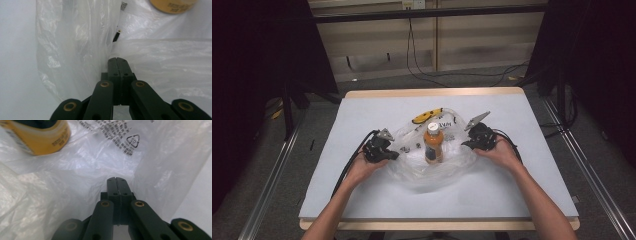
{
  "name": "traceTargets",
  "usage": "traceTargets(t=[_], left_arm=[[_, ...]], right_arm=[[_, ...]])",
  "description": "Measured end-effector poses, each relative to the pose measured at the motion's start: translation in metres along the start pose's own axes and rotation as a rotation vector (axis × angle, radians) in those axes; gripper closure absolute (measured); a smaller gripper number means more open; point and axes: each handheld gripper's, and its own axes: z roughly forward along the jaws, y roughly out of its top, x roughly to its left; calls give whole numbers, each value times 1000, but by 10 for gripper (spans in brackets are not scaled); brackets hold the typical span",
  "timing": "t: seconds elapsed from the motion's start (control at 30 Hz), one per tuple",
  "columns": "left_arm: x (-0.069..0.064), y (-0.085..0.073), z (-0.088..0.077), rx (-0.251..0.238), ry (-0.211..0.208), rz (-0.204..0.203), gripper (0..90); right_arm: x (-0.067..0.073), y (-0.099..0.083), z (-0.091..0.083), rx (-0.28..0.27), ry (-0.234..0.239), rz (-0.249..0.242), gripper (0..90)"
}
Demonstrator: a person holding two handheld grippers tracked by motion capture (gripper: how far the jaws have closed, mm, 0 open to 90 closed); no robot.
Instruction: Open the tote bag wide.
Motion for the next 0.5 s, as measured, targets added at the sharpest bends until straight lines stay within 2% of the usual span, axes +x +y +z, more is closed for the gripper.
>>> traceTargets(t=[0.03,0.1,0.13,0.17,0.23,0.27,0.37,0.4,0.47,0.5], left_arm=[[0,-2,-1,-12,-16,-5,900],[-1,-4,-1,-41,-47,-23,900],[-1,-4,-2,-35,-53,-19,900],[-3,-4,-3,-46,-37,-22,900],[-4,-3,-5,-67,-52,-23,900],[-4,-2,-7,-83,-57,-13,900],[-9,-1,-12,-154,-81,-18,900],[-10,0,-14,-164,-80,-9,900],[-19,1,-19,-204,-68,-3,900],[-19,1,-19,-204,-68,-3,900]], right_arm=[[0,-2,-1,-3,0,-19,900],[3,-3,-2,-16,10,-19,900],[6,-2,-6,-33,26,-6,900],[6,-2,-6,-33,26,-6,900],[6,0,-12,-77,27,0,900],[6,0,-12,-77,27,0,900],[3,0,-20,-148,38,39,900],[1,-2,-26,-197,59,63,900],[2,-3,-31,-234,47,75,900],[2,-3,-31,-234,47,75,900]])
